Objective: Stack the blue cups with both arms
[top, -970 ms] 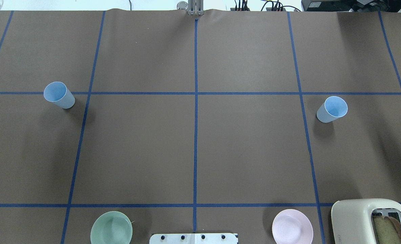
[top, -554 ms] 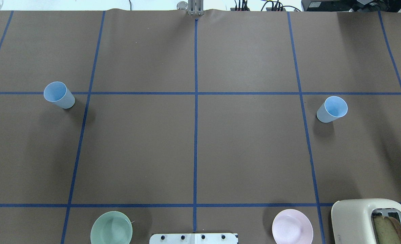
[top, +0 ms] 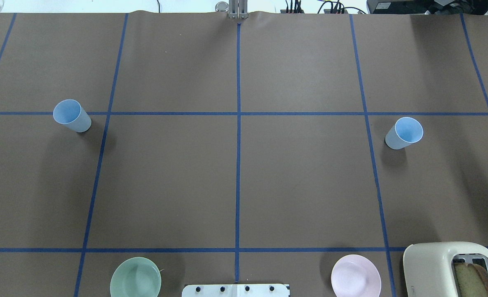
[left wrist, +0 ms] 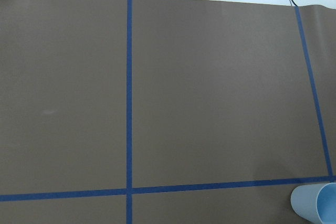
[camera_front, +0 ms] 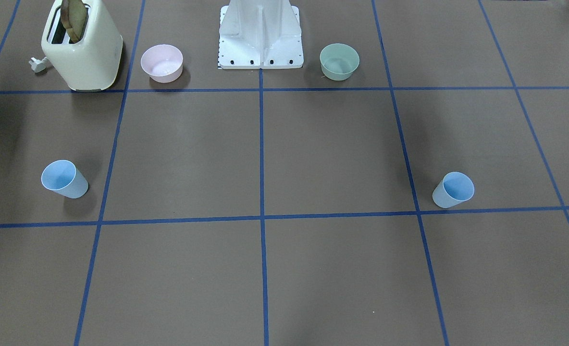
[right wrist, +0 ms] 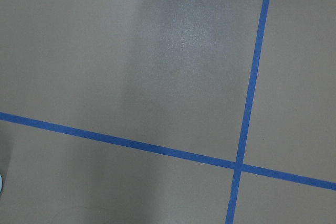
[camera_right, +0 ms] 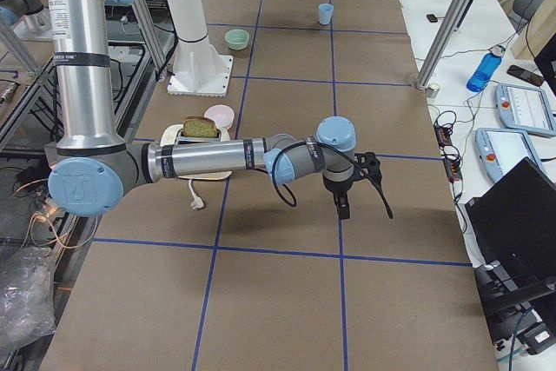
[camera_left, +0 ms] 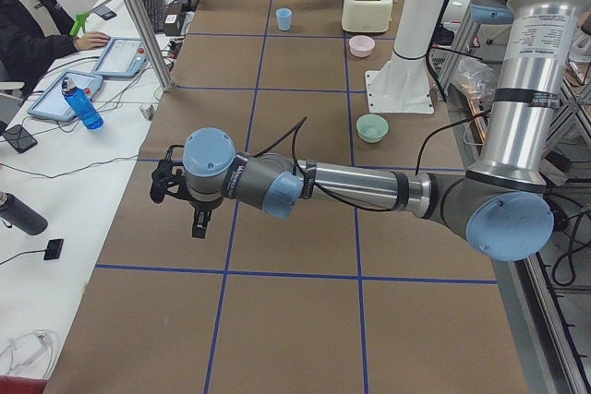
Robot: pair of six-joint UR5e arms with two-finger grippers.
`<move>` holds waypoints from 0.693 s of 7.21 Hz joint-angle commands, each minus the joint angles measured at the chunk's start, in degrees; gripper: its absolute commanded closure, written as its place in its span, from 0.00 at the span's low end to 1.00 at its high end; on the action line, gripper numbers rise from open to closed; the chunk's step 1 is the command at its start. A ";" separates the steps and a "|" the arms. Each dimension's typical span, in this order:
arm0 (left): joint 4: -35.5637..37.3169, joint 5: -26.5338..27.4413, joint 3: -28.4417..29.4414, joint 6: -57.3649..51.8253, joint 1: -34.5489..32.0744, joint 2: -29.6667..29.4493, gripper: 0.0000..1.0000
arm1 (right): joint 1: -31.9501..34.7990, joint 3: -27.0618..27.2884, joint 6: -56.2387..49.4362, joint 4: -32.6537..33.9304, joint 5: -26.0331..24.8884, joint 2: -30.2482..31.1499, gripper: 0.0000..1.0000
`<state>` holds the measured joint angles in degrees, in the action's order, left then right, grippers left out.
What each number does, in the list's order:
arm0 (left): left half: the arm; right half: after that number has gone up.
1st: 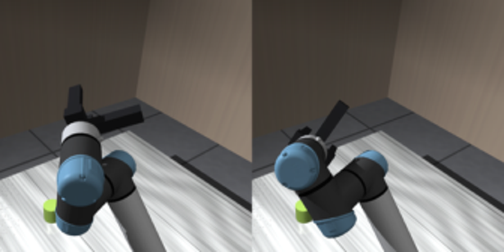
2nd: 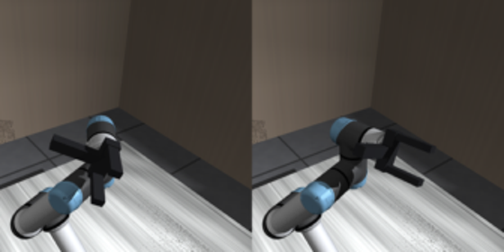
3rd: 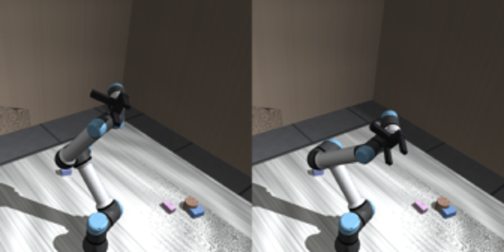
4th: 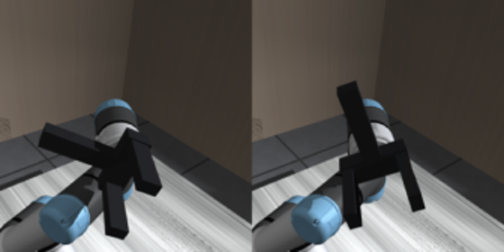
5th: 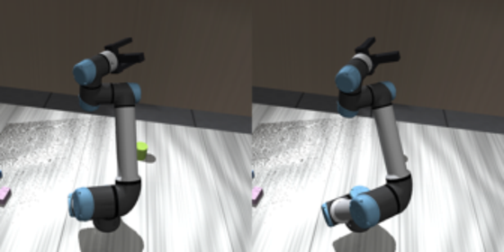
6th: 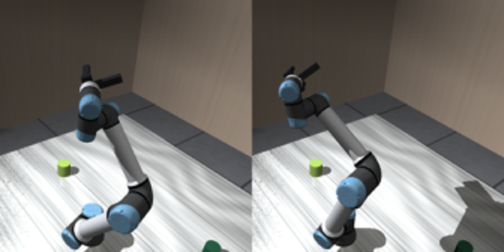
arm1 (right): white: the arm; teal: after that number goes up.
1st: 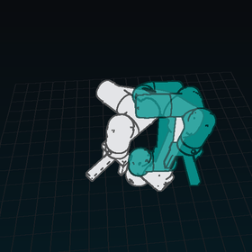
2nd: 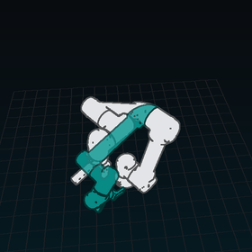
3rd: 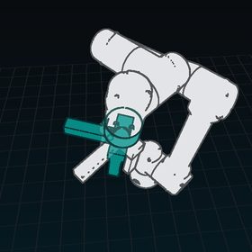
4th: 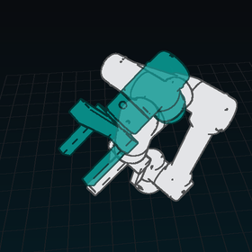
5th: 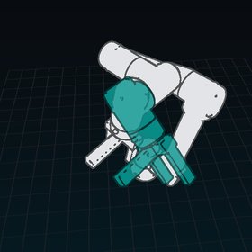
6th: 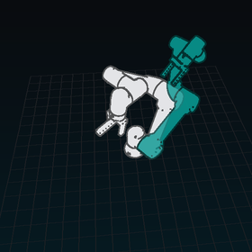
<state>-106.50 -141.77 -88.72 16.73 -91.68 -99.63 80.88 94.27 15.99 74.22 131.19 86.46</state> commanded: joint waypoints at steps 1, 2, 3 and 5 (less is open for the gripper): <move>-0.20 8.32 0.65 9.35 12.76 -5.47 0.02 | -3.33 -0.22 7.10 0.40 2.13 -4.01 0.00; -0.28 11.40 0.66 14.86 16.58 -7.75 0.03 | -5.80 -0.14 12.44 -0.29 2.05 -4.97 0.01; -0.55 12.56 0.74 16.22 18.97 -8.38 0.03 | -8.34 0.13 14.84 -0.39 1.71 -5.16 0.01; -3.69 16.93 0.83 22.68 24.85 -9.08 0.03 | -10.83 0.30 14.95 -0.56 -0.23 -4.81 0.01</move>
<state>-108.01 -128.16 -87.87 34.69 -70.63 -108.11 71.51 94.48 30.38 73.79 131.85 81.51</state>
